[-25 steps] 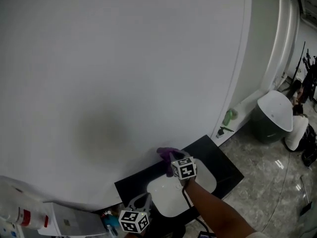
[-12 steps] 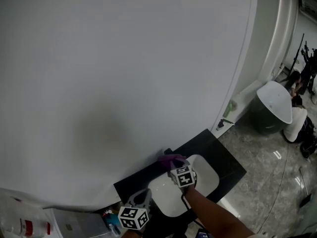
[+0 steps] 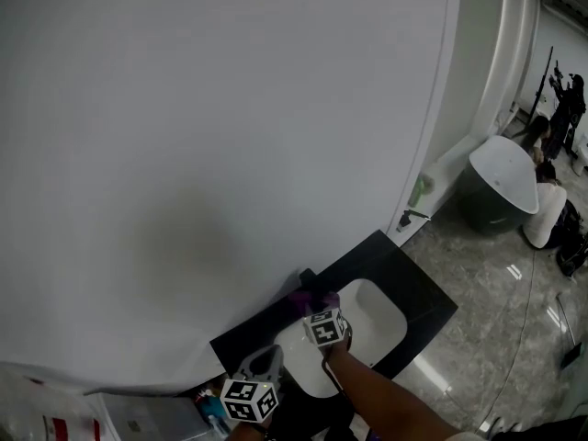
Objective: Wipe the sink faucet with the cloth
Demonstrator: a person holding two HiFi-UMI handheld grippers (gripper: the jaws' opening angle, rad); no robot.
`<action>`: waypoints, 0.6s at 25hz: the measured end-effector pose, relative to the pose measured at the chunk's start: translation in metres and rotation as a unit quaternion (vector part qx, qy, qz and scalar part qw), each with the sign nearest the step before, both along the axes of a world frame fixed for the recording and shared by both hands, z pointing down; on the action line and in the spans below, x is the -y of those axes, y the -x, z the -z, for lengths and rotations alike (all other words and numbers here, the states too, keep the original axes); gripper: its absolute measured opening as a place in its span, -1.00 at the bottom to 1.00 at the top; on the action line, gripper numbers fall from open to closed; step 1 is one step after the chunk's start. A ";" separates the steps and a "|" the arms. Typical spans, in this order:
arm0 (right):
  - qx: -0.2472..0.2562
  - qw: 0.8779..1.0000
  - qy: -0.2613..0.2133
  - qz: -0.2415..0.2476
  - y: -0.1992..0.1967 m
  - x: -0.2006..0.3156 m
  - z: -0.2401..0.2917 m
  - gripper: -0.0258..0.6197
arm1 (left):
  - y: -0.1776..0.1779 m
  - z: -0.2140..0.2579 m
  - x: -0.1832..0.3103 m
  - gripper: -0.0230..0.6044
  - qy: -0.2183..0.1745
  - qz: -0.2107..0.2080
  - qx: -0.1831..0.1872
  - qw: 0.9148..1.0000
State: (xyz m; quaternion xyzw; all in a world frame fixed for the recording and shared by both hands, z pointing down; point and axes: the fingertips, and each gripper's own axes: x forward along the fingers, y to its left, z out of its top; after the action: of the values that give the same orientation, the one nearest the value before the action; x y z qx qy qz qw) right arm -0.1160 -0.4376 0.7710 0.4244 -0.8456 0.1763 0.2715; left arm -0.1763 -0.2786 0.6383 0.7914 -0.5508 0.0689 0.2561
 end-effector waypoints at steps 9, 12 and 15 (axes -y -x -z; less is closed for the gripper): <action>0.003 0.999 0.035 0.021 -0.029 -0.080 -0.017 -0.83 | -0.003 0.001 -0.001 -0.91 0.002 0.000 -0.012 1.000; 0.019 1.000 0.015 0.009 -0.043 -0.083 0.000 -0.83 | -0.009 0.007 0.001 -0.91 -0.005 -0.007 -0.012 1.000; 0.043 0.998 -0.044 0.001 -0.046 -0.052 0.052 -0.83 | -0.009 0.009 -0.002 -0.91 -0.006 -0.003 -0.011 1.000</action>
State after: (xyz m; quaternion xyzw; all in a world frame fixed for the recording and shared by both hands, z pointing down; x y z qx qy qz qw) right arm -0.0702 -0.3859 0.7193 0.4269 -0.8641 0.1564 0.2159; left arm -0.1678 -0.2768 0.6289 0.7955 -0.5457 0.0572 0.2573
